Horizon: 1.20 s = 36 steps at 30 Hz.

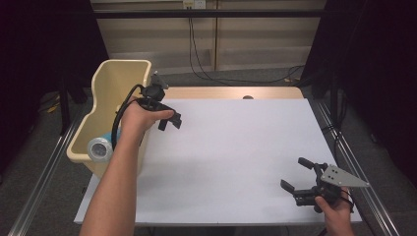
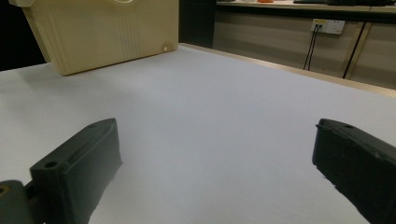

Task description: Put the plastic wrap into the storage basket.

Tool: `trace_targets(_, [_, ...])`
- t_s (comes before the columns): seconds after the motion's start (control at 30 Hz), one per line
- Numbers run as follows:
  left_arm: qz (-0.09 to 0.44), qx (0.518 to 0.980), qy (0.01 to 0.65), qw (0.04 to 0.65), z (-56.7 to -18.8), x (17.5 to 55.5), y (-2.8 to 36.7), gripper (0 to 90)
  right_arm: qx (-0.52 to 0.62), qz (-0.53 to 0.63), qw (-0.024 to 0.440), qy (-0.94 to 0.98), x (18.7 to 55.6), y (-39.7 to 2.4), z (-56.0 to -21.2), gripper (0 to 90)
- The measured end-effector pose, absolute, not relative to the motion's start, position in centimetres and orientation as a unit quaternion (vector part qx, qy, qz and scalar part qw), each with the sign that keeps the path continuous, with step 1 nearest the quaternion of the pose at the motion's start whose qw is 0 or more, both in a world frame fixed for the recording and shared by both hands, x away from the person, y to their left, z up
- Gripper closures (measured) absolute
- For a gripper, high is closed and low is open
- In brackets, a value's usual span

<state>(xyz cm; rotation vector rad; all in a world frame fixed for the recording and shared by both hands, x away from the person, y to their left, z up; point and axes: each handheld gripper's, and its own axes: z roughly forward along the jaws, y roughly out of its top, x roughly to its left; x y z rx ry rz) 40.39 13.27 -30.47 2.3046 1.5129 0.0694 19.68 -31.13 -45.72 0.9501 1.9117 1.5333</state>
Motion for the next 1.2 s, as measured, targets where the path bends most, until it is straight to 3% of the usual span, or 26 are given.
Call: trace_targets(1.2, [0.010,0.837,0.513,0.190,-36.5,39.0,12.6,6.4,0.348,0.565,0.253,0.704,19.8,-31.0,-45.8,1.0])
